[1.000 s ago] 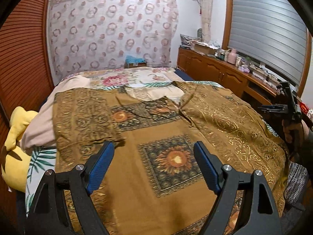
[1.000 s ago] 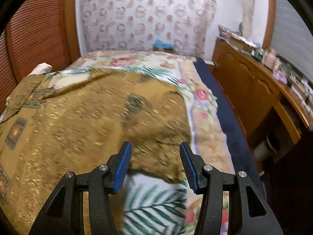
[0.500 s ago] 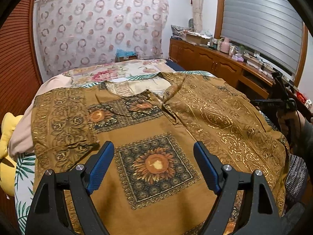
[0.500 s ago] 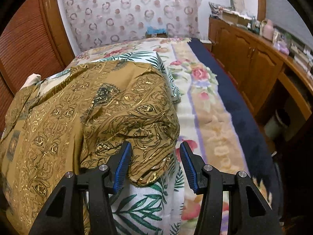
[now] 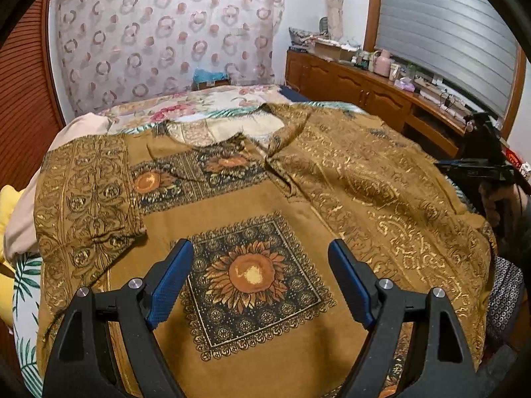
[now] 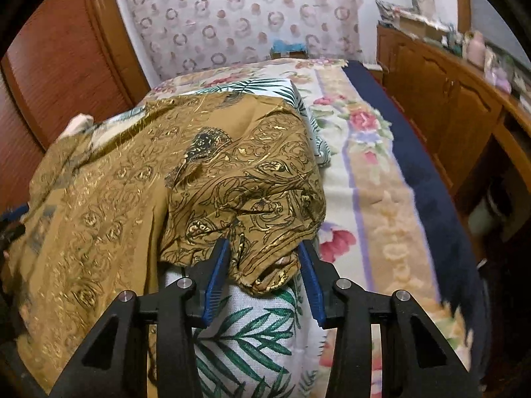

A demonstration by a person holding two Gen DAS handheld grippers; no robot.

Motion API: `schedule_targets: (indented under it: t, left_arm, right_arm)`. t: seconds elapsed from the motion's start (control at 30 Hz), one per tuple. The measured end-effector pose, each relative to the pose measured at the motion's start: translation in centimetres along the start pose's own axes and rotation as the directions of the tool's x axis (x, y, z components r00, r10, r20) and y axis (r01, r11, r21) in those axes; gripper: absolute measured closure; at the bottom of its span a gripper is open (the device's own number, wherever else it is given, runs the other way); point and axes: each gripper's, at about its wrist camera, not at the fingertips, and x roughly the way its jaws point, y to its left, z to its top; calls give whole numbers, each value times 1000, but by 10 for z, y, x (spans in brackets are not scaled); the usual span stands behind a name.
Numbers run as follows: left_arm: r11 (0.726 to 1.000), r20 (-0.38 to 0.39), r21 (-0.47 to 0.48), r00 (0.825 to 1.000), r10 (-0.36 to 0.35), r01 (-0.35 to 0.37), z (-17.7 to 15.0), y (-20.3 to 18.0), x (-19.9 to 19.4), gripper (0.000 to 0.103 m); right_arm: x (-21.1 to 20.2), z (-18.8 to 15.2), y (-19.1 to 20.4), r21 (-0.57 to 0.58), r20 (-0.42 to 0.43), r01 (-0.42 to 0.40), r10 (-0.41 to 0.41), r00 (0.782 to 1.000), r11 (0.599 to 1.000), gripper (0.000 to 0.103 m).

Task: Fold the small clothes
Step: 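Move the right gripper to the other sleeve's cuff, then grasp the sleeve cuff with the right gripper and fold it over the body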

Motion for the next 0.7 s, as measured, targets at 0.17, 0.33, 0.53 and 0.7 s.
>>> schedule_targets:
  t: [0.17, 0.33, 0.53, 0.7]
  left_arm:
    - [1000, -36, 3, 999, 10, -10, -3, -1, 9, 19]
    - [999, -76, 0, 997, 33, -33, -5, -2, 20, 19]
    - [999, -125, 12, 991, 45, -44, -10, -4, 28, 19]
    - [998, -134, 31, 990, 55, -51, -10, -8, 29, 16]
  right_arm:
    - [-2, 0, 8, -67, 6, 63, -63, 998, 996, 79]
    - [-4, -1, 12, -120, 4, 108, -108, 994, 987, 90]
    - [-25, 10, 15, -130, 96, 208, -196, 976, 969, 96]
    - [-60, 28, 20, -111, 230, 216, -186, 955, 970, 96]
